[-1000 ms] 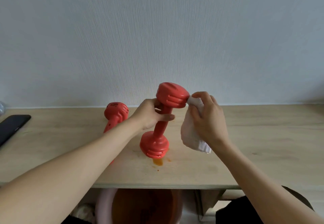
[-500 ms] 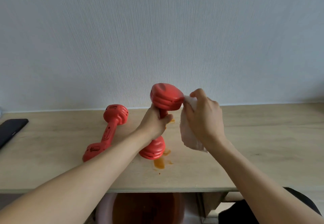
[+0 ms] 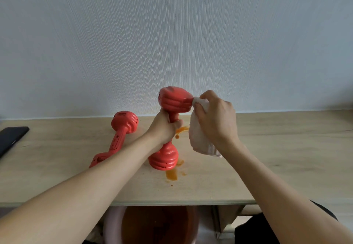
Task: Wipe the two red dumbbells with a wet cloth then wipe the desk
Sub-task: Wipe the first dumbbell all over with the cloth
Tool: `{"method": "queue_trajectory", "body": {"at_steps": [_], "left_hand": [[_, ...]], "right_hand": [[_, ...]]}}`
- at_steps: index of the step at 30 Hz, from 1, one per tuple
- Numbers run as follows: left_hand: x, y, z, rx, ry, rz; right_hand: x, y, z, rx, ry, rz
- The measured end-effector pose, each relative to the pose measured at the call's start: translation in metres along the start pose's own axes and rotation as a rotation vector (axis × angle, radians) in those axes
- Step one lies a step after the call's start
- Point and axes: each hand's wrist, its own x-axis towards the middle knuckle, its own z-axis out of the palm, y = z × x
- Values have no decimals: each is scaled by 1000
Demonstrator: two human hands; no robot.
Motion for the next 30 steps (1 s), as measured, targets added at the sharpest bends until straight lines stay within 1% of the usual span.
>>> {"method": "queue_trajectory", "body": {"at_steps": [2,5,7,11,15,18,20,22,24,27,30], "left_hand": [[1,1,-1,6,-1,-15],[1,5,-4,-9,-28,20],[0,5,-4,0,-40,32],[1,3,-3,-22,-25,-40],[1,1,-1,-57,-26,-67],[1,2,-3,-23,-3,-69],[0,3,-4,-35,-27,-71],[0,3,-5,-47,-33,-88],[0,3,-6,-40,-35,-95],[-1,4,-9,-72,-82,-82],[-2,2,-11,-119,-105,-79]], "right_hand": [[-3,-7,0,5,7,-47],[-12,-25,3,1,12,-192],[-13,-29,5,-17,8,-209],[-8,-17,9,-4,1,-107],[-4,-8,9,-10,-6,-7],[-9,-18,11,-18,-2,-55],[-13,-23,16,-48,2,-104],[-12,-23,19,-85,3,-109],[-8,-19,18,-56,-7,-62],[-4,-11,12,49,-23,52],[0,-3,9,79,-58,104]]}}
